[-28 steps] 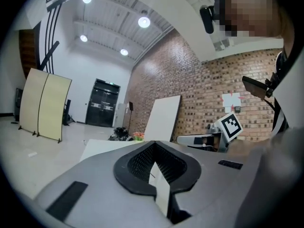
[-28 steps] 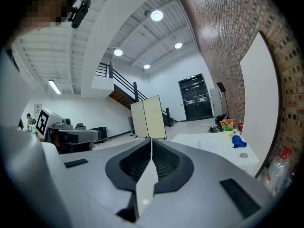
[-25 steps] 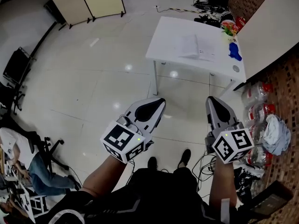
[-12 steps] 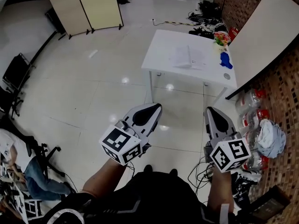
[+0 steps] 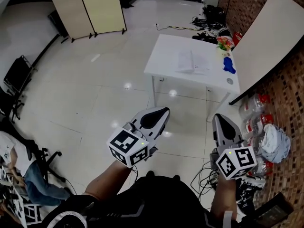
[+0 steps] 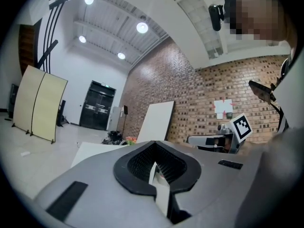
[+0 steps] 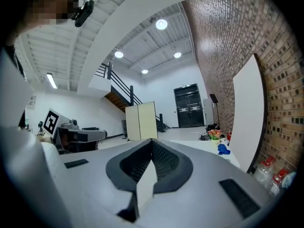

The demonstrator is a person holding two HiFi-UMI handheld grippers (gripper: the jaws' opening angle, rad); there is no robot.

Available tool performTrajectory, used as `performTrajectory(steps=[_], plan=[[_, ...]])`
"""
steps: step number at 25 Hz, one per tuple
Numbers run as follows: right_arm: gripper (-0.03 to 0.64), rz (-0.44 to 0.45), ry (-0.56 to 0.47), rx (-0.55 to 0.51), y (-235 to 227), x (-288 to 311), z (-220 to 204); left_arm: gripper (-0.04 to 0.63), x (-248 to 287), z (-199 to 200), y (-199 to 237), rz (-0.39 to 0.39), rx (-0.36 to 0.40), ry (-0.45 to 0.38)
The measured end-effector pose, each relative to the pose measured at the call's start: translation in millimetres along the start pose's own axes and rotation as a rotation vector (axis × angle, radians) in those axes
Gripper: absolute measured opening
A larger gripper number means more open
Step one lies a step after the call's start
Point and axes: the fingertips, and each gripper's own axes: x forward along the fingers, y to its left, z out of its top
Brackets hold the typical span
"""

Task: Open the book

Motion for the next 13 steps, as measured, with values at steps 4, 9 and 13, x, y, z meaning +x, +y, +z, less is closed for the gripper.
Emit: performTrajectory(steps=[4,9,13], plan=[[0.002,-0.006,0.001,0.004,-2.1,-2.3,-2.3,-0.003,0.1,1.0,0.4,0.005,-0.003,-0.009],[0.002,-0.014,-0.001,0.002,-9.0,-5.8,1.3,-0.003,5.8,2.7,-5.7,-0.003,0.008,-0.009],[0.002,-0.015,-0.011,-0.003,-7.2,-5.1,6.1,-0.003,2.7,5.2,-3.2,0.001,0.015,-0.006]])
